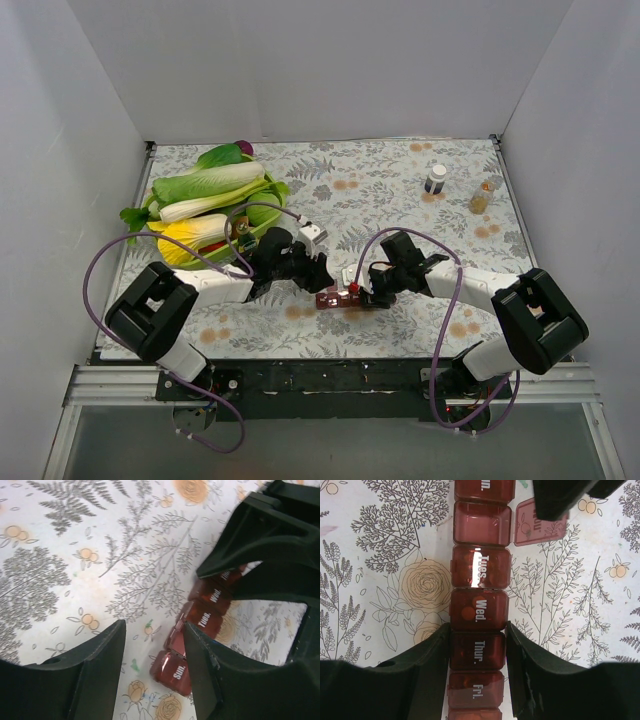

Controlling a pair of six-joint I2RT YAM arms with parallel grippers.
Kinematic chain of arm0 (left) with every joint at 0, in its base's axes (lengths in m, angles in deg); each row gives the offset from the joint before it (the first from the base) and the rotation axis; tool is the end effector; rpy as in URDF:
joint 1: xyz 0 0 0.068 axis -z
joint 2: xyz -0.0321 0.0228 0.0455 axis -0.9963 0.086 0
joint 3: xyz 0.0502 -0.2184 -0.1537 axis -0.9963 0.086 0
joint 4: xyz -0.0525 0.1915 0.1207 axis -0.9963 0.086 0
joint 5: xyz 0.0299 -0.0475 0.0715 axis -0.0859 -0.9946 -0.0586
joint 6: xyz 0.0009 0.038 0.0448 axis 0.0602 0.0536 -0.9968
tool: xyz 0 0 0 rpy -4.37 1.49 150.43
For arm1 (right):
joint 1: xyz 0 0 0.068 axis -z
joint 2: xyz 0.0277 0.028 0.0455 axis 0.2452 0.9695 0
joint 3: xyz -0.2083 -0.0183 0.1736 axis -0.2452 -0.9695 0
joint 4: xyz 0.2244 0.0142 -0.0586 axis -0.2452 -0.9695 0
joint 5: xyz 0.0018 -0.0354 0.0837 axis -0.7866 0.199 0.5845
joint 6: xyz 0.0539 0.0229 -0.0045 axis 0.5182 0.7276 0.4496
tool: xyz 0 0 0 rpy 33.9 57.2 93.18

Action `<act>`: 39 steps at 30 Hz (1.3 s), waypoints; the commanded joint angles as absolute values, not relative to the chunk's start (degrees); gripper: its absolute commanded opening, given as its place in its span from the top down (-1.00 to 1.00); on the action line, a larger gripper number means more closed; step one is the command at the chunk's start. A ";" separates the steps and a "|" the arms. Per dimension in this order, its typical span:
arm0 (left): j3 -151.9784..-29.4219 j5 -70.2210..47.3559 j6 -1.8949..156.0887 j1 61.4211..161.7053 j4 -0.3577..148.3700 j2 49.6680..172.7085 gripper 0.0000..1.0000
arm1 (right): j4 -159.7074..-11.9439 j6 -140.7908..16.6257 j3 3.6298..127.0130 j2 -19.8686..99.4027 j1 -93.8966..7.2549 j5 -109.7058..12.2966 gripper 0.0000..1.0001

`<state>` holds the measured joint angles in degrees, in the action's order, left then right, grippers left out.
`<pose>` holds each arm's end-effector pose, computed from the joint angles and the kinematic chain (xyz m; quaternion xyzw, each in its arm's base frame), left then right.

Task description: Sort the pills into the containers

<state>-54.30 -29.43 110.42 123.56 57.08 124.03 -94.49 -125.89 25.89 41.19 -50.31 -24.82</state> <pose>0.2100 -0.1910 0.1815 0.0595 0.8623 -0.4563 0.2114 0.1800 0.1589 0.1702 -0.7227 0.5737 0.2036 0.3272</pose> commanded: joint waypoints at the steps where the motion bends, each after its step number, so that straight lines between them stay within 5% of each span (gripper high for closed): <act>1: -57.20 -20.84 113.50 123.03 59.67 122.97 0.06 | -97.71 -126.38 25.19 42.89 -50.23 -26.90 0.36; 14: -61.07 -20.57 115.44 123.03 64.51 128.33 0.16 | -97.62 -124.97 25.81 43.32 -50.23 -27.60 0.31; 22: -65.46 -17.85 115.09 123.03 67.14 122.54 0.03 | -103.16 -123.21 30.64 41.49 -50.14 -27.70 -0.26; 29: -68.28 -16.71 113.60 122.86 68.99 113.50 -0.30 | -110.79 -125.05 34.68 37.53 -49.18 -28.48 -0.79; 37: -66.08 -15.56 113.42 122.07 73.46 99.34 -0.96 | -115.21 -114.45 52.22 37.87 -31.35 -25.05 -0.77; 39: -65.47 -16.61 113.33 121.98 75.05 94.70 -0.96 | -113.63 -105.78 56.20 40.42 -26.34 -28.28 -0.75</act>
